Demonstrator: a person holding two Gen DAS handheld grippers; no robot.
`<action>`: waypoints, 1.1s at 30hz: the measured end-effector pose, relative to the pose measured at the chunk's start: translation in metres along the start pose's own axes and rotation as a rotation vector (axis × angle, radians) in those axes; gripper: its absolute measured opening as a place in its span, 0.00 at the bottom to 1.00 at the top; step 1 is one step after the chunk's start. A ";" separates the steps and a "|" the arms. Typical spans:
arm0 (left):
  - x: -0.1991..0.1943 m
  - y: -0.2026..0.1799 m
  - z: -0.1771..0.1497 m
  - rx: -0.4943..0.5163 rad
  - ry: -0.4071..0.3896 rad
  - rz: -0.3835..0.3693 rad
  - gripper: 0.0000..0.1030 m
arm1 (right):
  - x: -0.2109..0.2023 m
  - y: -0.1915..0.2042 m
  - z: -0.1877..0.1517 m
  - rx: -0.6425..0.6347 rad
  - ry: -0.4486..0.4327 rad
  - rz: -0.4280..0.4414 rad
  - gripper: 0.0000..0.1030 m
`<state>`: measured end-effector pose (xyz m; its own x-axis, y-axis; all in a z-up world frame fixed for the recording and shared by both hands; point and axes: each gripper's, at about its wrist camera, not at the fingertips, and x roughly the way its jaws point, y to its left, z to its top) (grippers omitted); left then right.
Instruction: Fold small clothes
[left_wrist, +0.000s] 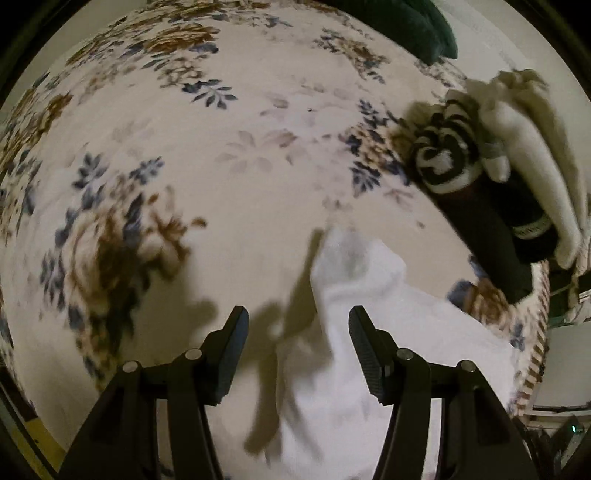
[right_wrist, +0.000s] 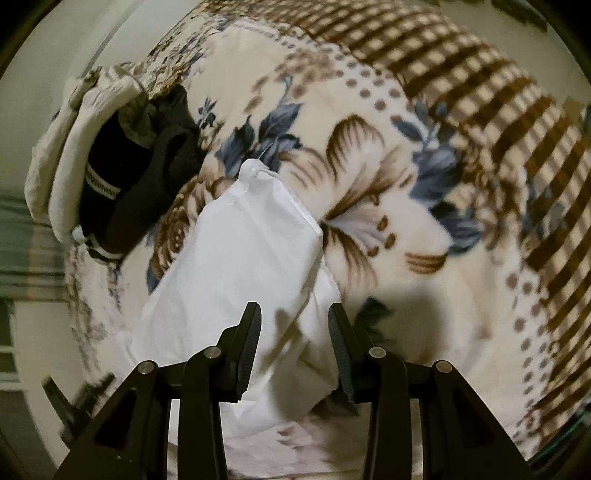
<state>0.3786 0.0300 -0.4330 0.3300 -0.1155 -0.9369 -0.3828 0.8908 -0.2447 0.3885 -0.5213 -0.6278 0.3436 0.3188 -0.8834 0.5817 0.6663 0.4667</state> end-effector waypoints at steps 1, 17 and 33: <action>-0.007 -0.002 -0.009 0.006 -0.004 -0.006 0.52 | 0.001 -0.003 0.000 0.018 0.006 0.005 0.39; 0.018 -0.015 -0.086 0.097 0.159 -0.019 0.53 | 0.025 -0.061 -0.034 0.051 0.167 -0.085 0.03; 0.071 0.034 -0.140 -0.462 0.148 -0.522 0.59 | 0.063 -0.051 -0.077 0.179 0.192 0.359 0.62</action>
<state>0.2679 -0.0097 -0.5424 0.4614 -0.5640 -0.6849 -0.5444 0.4296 -0.7205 0.3242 -0.4833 -0.7108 0.4134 0.6394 -0.6483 0.5752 0.3685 0.7303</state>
